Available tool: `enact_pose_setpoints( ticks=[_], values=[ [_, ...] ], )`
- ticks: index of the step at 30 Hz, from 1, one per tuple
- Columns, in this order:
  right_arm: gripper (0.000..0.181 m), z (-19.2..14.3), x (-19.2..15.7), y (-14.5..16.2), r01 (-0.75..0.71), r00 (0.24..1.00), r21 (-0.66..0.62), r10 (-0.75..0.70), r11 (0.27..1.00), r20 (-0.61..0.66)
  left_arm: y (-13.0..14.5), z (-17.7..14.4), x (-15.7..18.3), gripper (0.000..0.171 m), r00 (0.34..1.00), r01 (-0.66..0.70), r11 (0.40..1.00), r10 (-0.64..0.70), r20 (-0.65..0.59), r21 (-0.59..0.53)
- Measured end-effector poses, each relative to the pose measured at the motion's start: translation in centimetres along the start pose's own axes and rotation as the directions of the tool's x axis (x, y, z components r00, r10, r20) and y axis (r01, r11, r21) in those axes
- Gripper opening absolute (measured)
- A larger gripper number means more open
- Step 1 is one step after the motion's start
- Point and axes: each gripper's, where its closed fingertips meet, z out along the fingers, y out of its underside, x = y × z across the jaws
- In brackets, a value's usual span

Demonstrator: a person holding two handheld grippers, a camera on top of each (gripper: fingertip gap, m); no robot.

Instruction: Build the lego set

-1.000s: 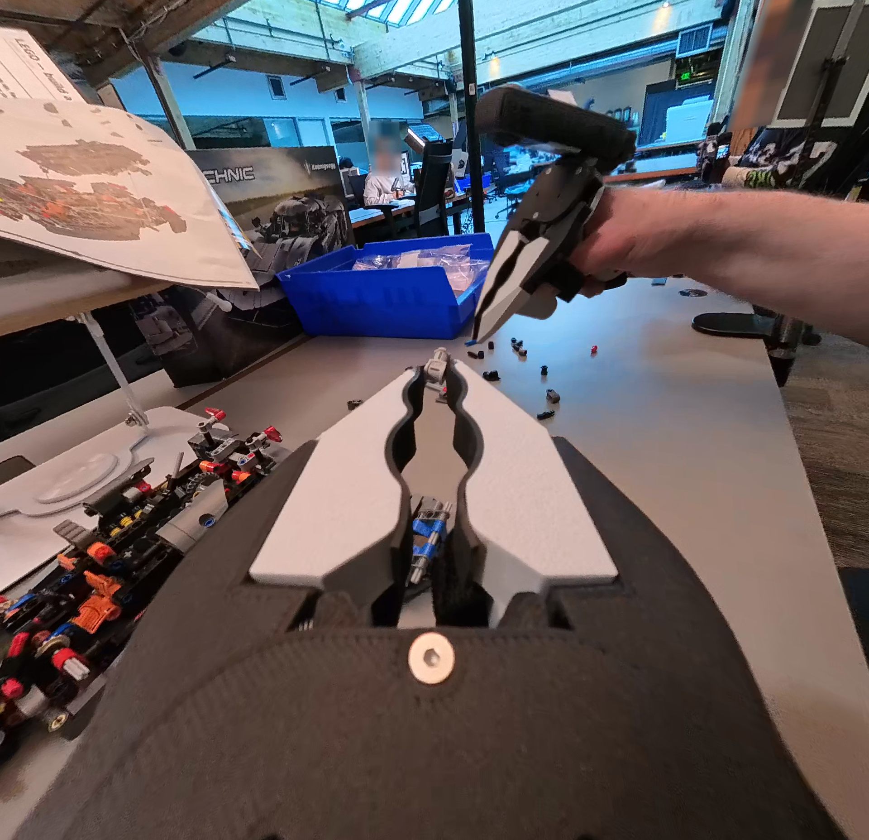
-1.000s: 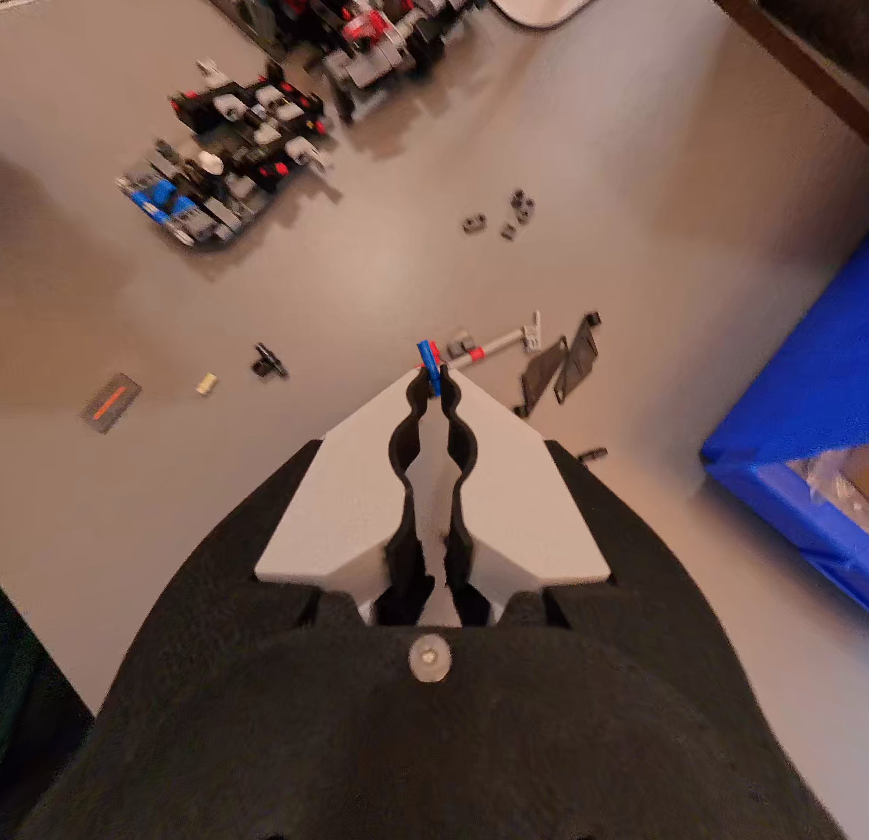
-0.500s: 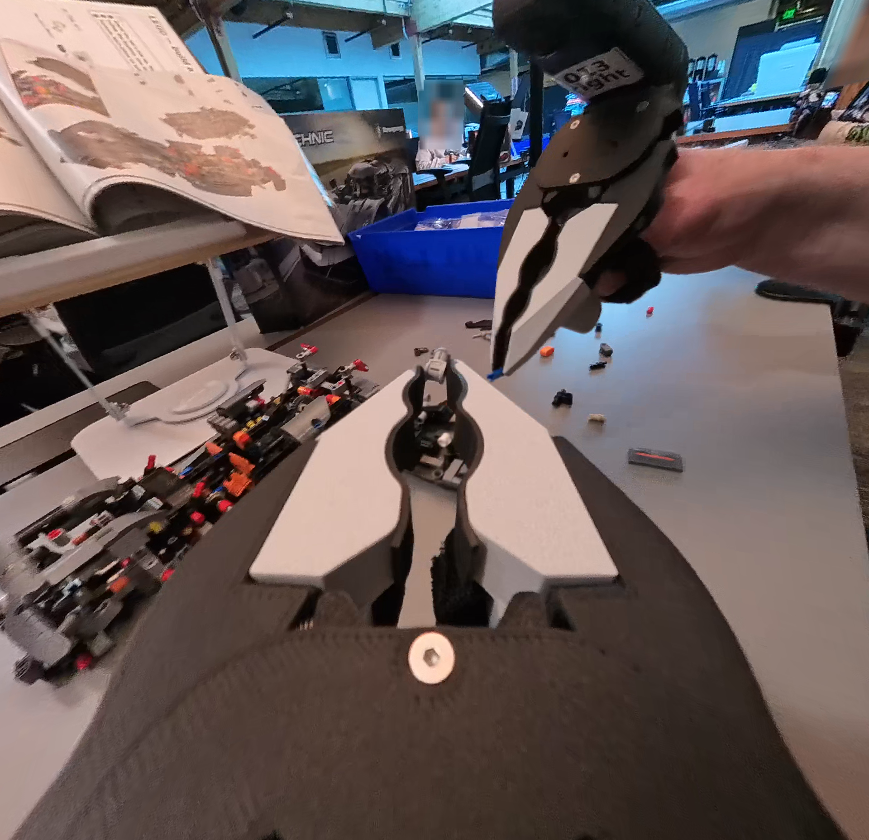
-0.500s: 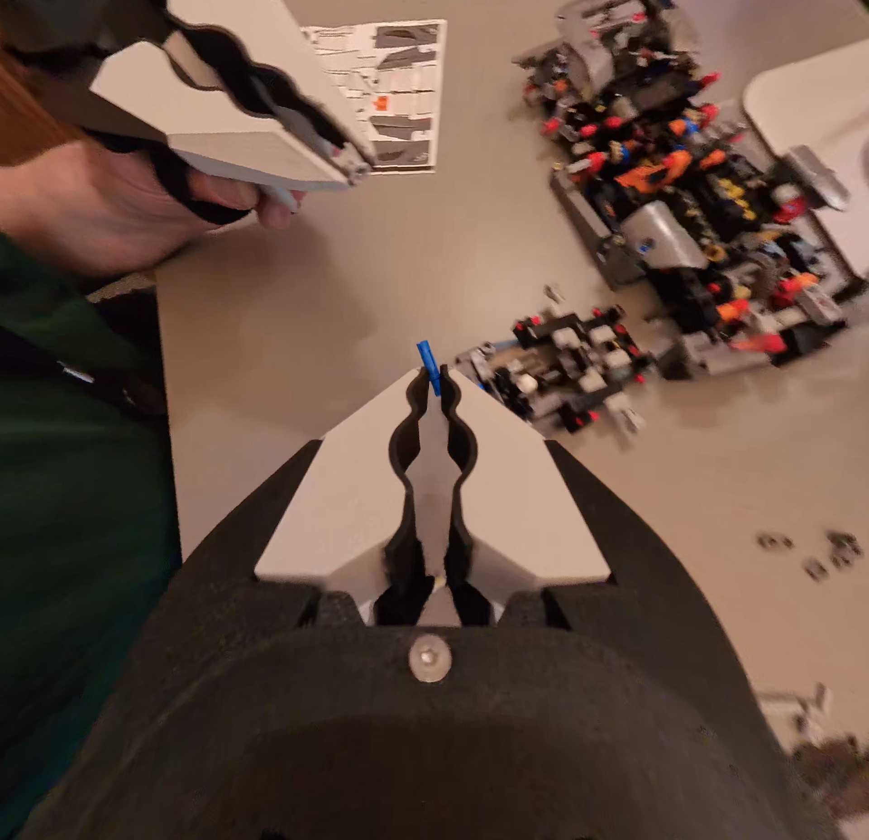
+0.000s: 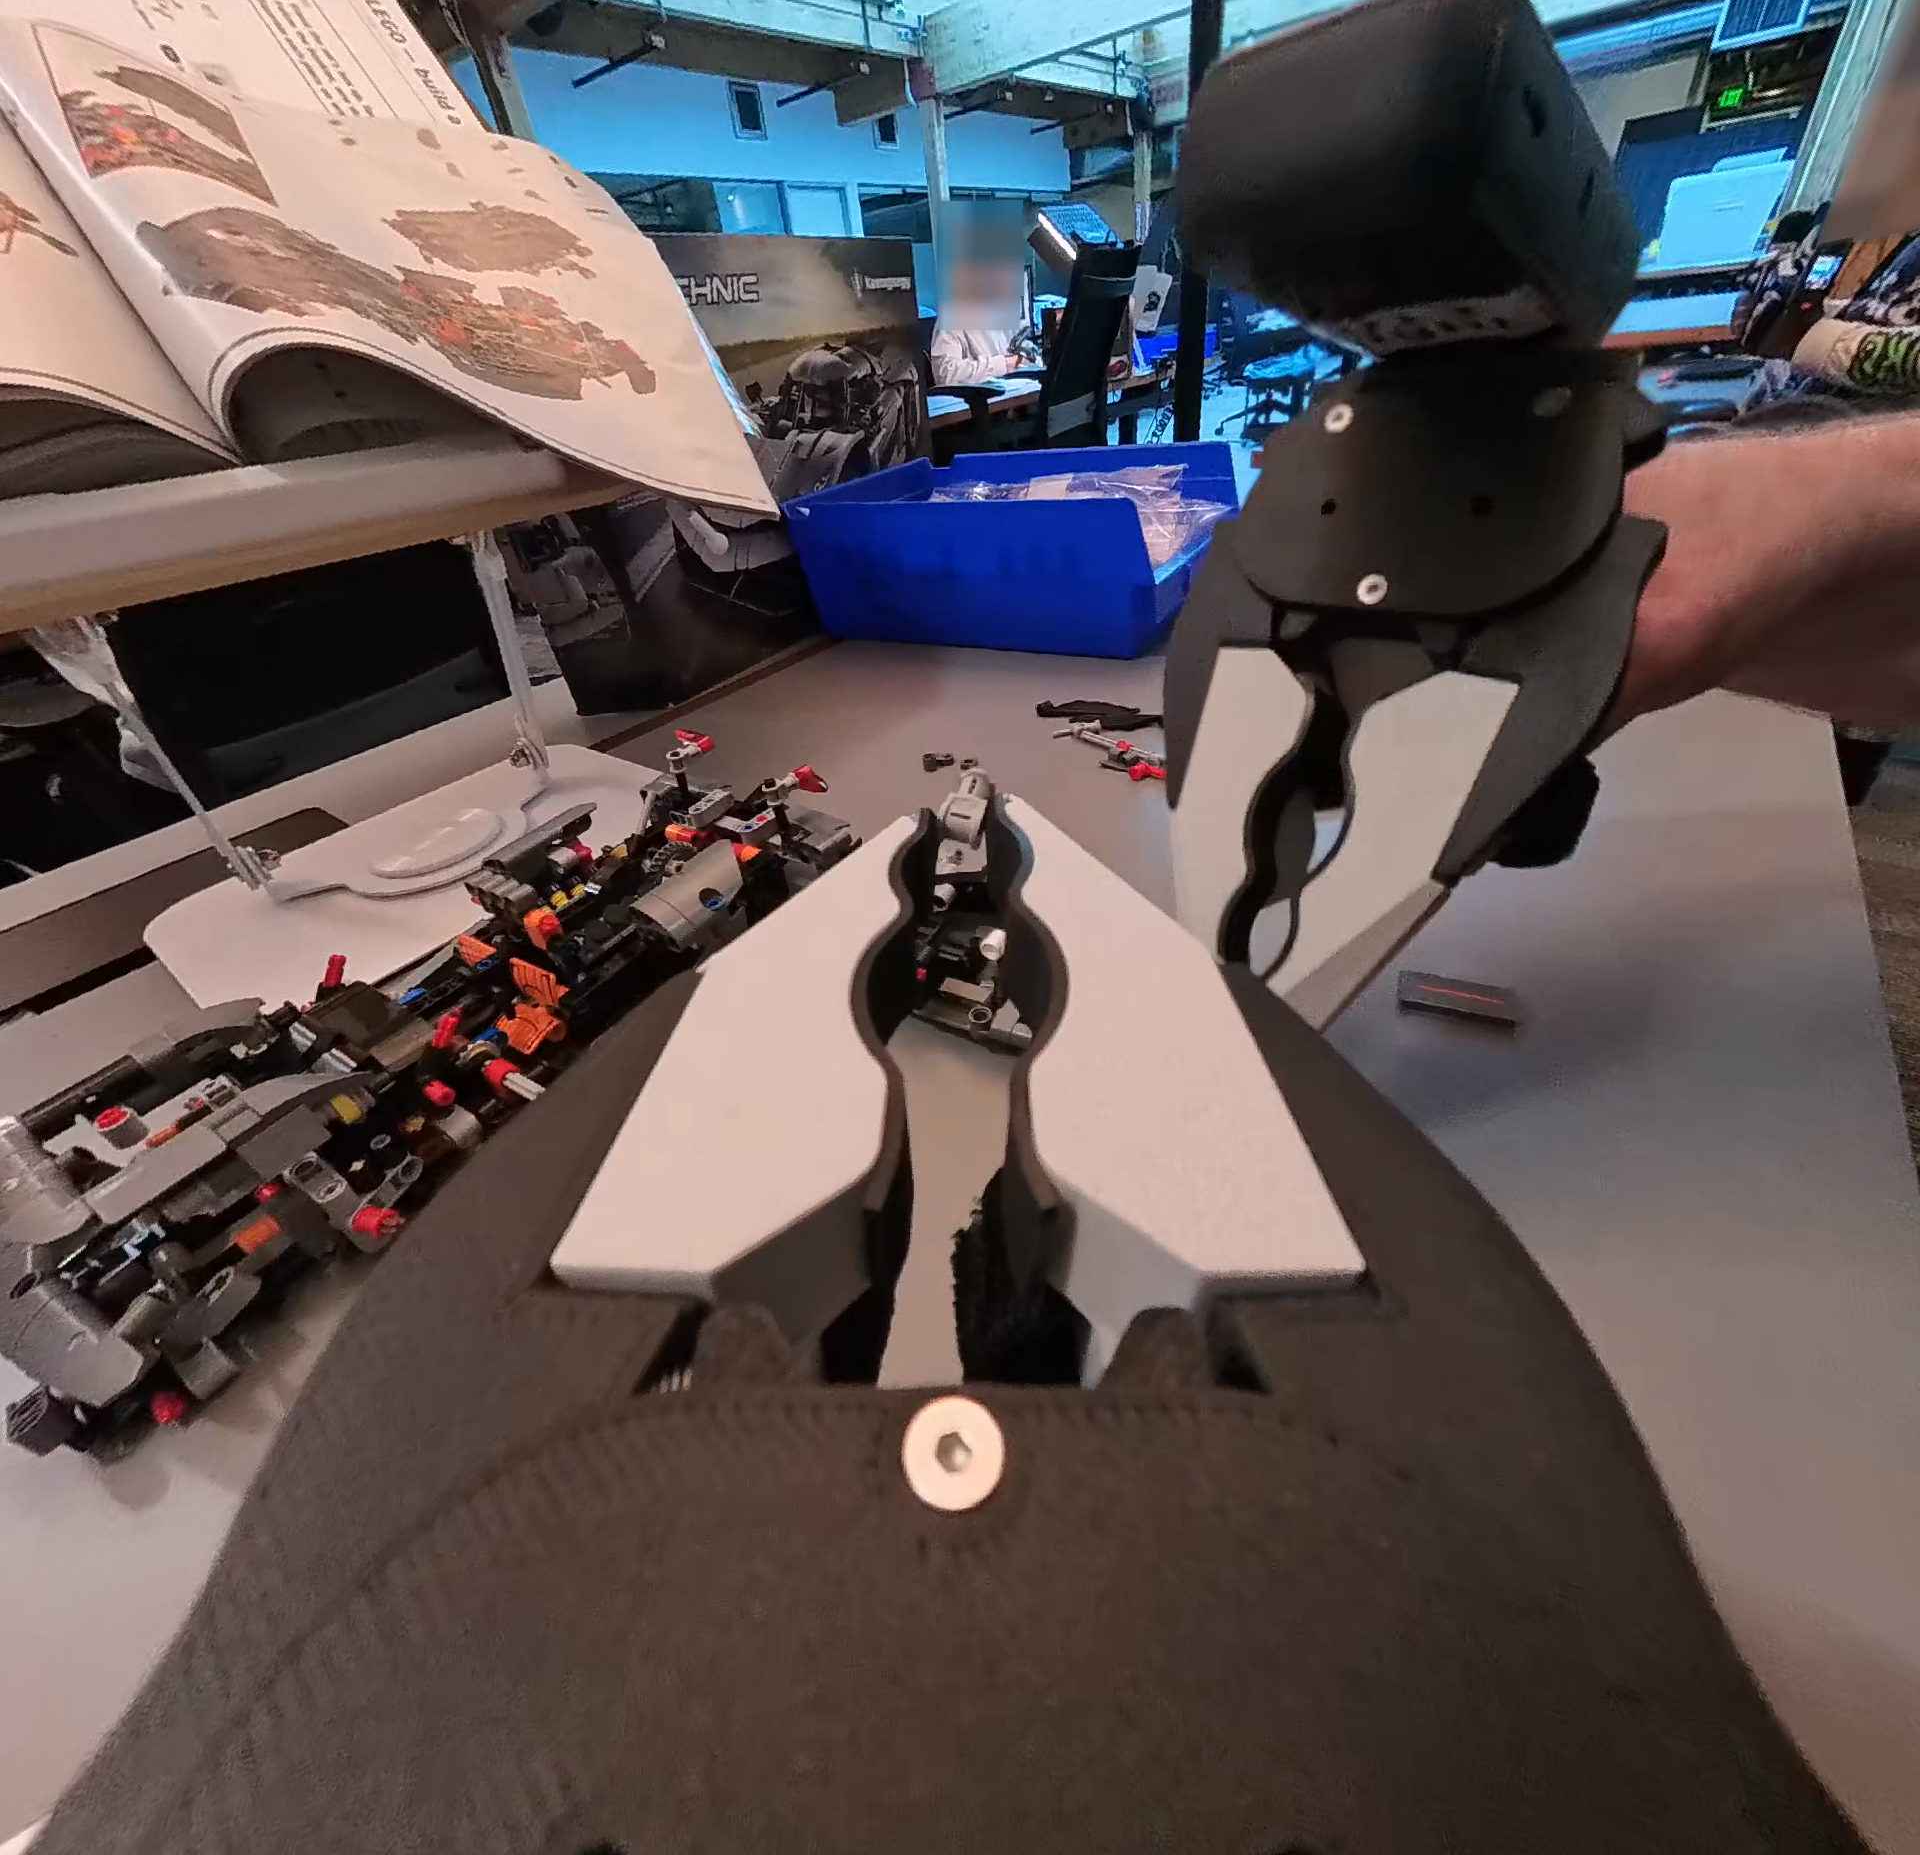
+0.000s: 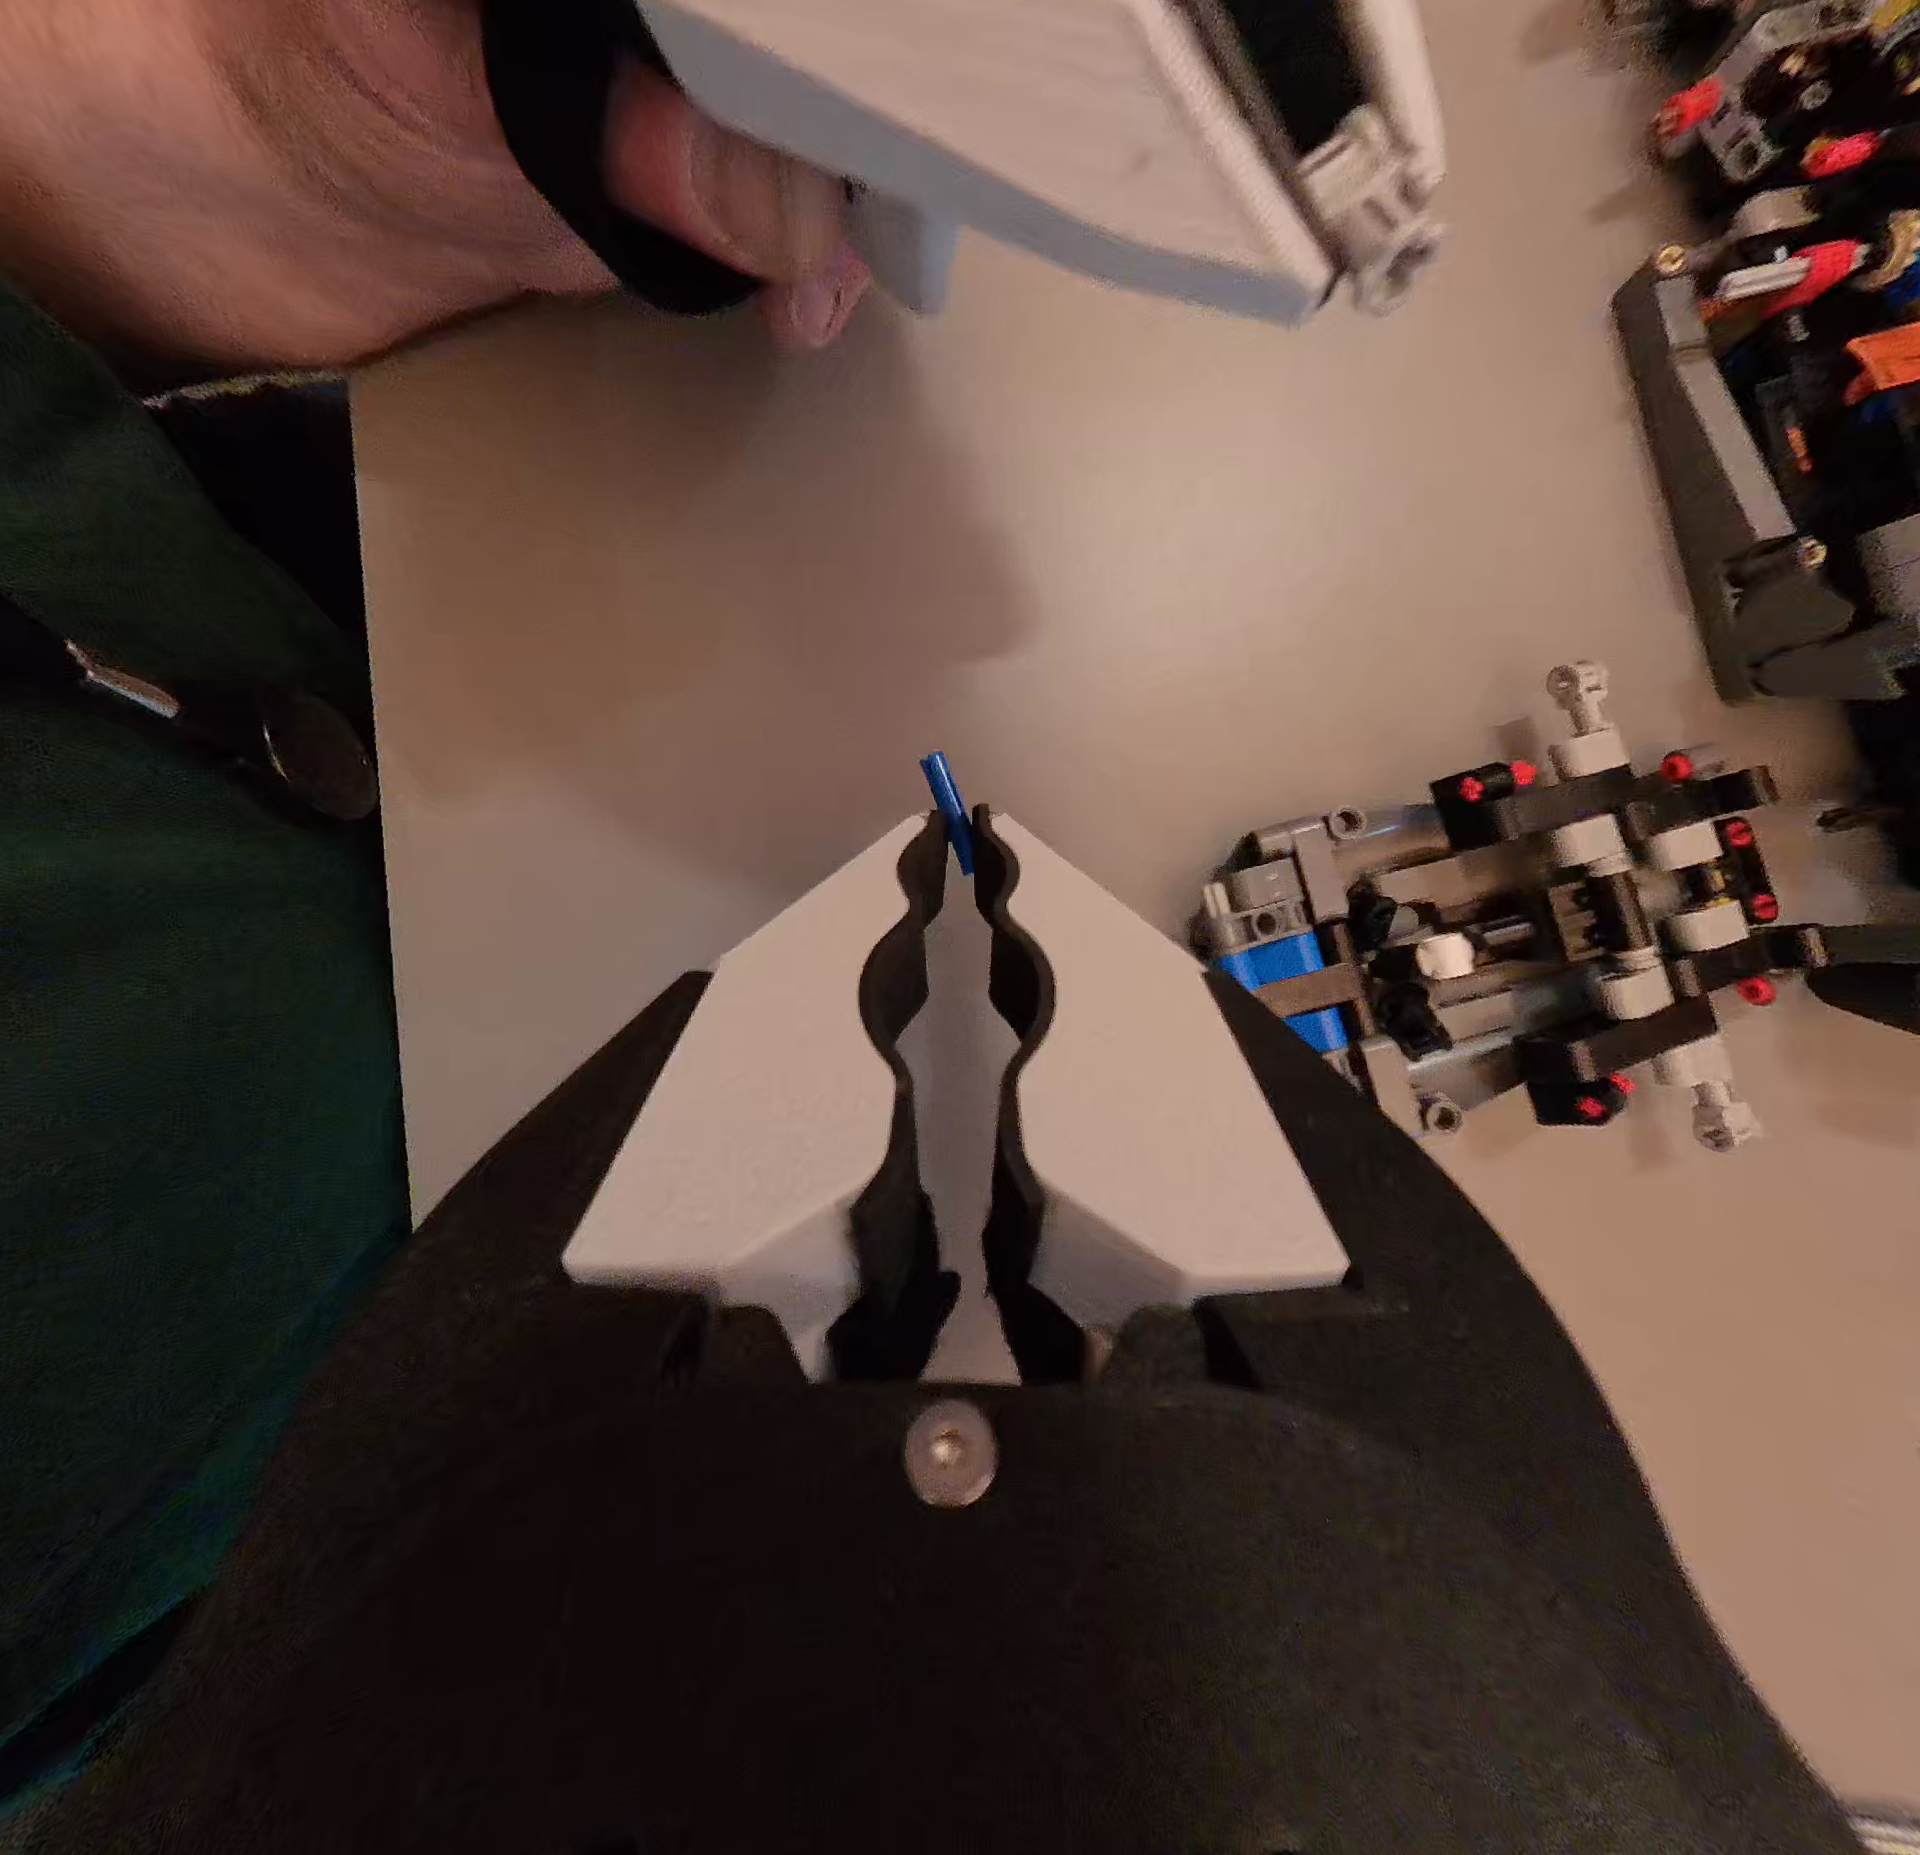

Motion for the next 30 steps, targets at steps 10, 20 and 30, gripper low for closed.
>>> enact_pose_setpoints(
  ticks=[10,20,30],
  values=[
    [0.003,1.6,-0.2,2.1,0.034,0.999,-0.068,-0.036,0.997,-0.030,0.7,0.5,0.1,0.007,1.000,0.010,1.000,-0.010,-0.008,-0.028],
    [0.003,1.6,0.4,3.9,-0.028,0.995,-0.082,0.020,0.996,-0.097,1.3,0.6,-0.3,0.007,1.000,-0.007,0.998,0.008,0.022,-0.063],
    [0.002,0.9,-0.2,5.0,-0.026,0.994,-0.048,0.020,0.999,-0.106,2.1,1.1,-0.2,0.007,0.999,-0.033,0.994,0.037,0.035,-0.102]
  ],
)
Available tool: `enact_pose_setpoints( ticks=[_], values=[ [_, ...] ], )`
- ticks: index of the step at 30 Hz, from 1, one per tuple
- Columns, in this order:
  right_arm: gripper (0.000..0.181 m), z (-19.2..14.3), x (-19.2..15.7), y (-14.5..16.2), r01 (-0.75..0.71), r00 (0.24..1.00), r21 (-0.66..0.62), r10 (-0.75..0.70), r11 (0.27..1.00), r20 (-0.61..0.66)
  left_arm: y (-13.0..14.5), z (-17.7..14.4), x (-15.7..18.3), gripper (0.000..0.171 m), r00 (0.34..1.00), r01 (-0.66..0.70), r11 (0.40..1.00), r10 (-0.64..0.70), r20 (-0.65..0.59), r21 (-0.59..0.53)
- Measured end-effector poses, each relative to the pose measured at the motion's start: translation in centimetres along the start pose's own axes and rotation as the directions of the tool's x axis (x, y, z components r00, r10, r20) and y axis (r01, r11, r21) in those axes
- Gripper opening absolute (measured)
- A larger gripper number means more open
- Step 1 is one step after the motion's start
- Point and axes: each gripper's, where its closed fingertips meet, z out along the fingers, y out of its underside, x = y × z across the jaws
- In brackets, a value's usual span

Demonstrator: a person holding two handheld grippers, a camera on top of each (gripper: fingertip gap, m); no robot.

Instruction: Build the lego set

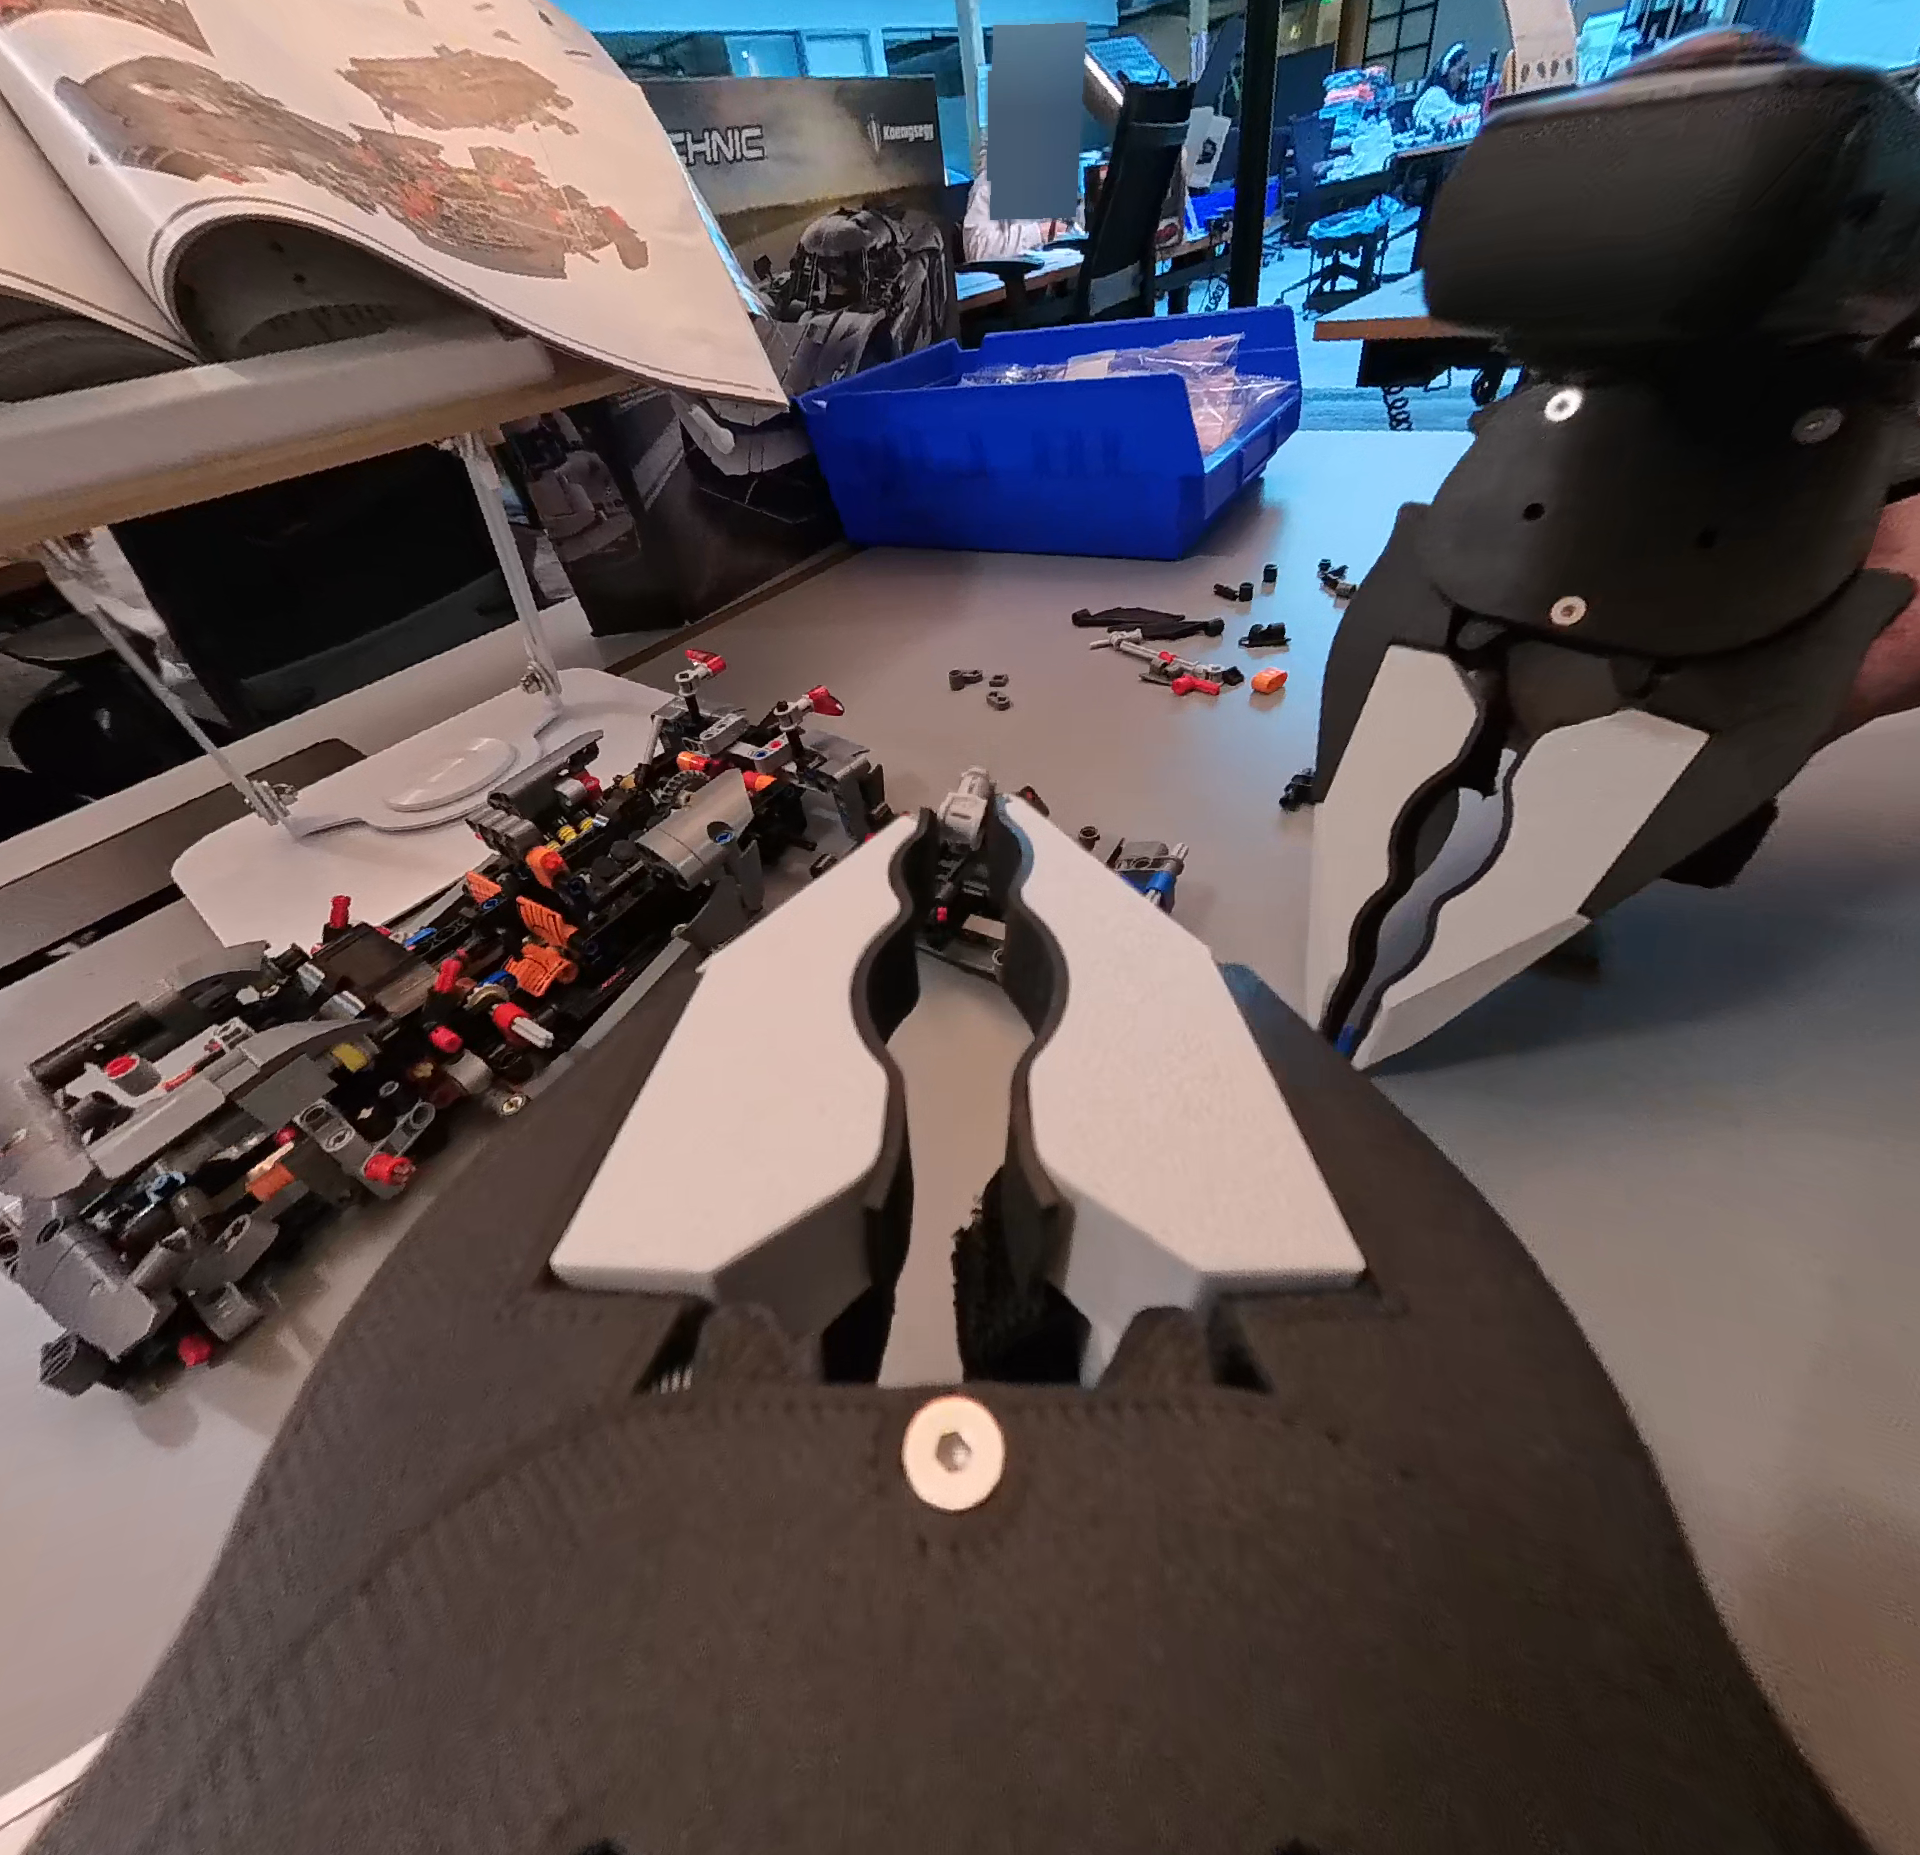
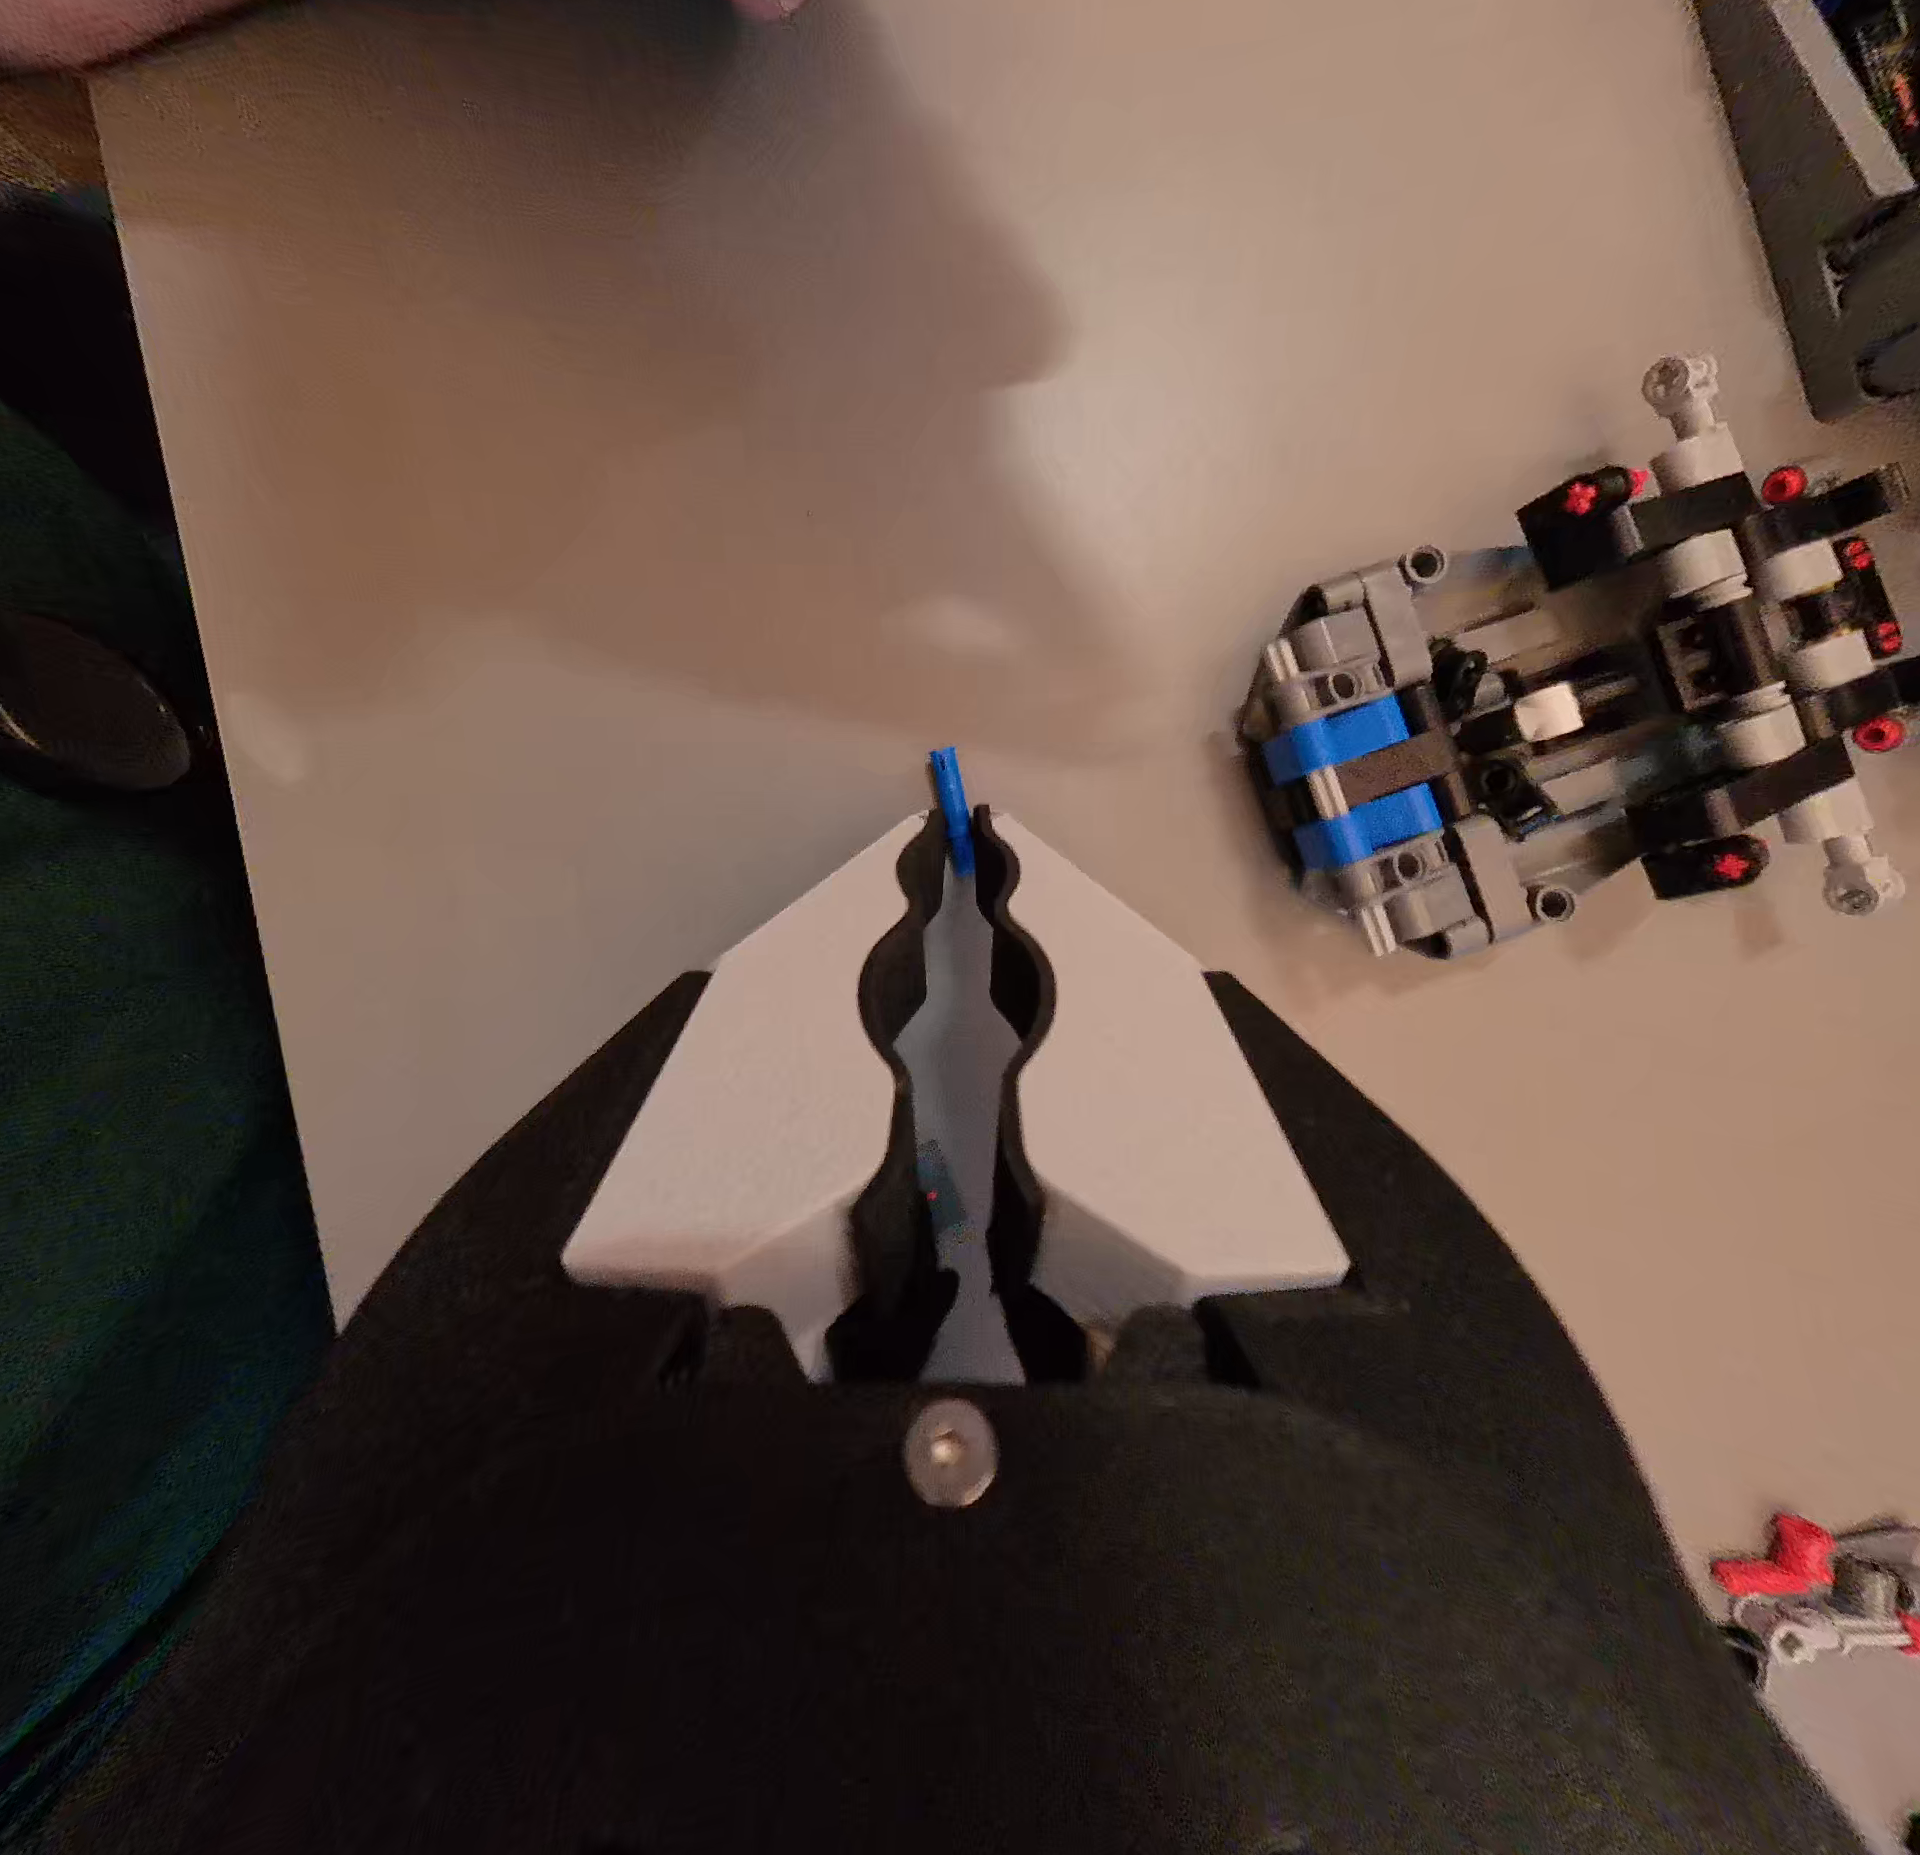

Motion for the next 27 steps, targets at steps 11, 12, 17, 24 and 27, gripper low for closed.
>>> enact_pose_setpoints(
  ticks=[11,12,17,24,27],
  values=[
    [0.002,-0.8,1.1,1.2,0.057,0.996,0.078,-0.061,0.995,0.060,1.1,1.0,-0.9,0.007,0.994,-0.056,0.996,0.063,0.093,-0.071],
    [0.002,-0.8,1.1,1.2,0.069,0.995,0.088,-0.075,0.994,0.070,1.2,1.0,-1.0,0.007,0.992,-0.062,0.995,0.070,0.104,-0.078],
    [0.003,-0.7,1.4,0.9,0.104,0.986,0.129,-0.119,0.986,0.114,1.7,1.3,-1.6,0.007,0.982,-0.096,0.989,0.113,0.151,-0.117],
    [0.003,-0.6,1.4,0.8,0.147,0.979,0.156,-0.167,0.977,0.121,2.2,1.6,-2.5,0.007,0.971,-0.106,0.981,0.137,0.197,-0.160],
    [0.003,-0.6,1.3,0.8,0.150,0.978,0.167,-0.172,0.974,0.122,2.5,1.8,-2.4,0.007,0.966,-0.125,0.976,0.161,0.201,-0.181]
  ],
)
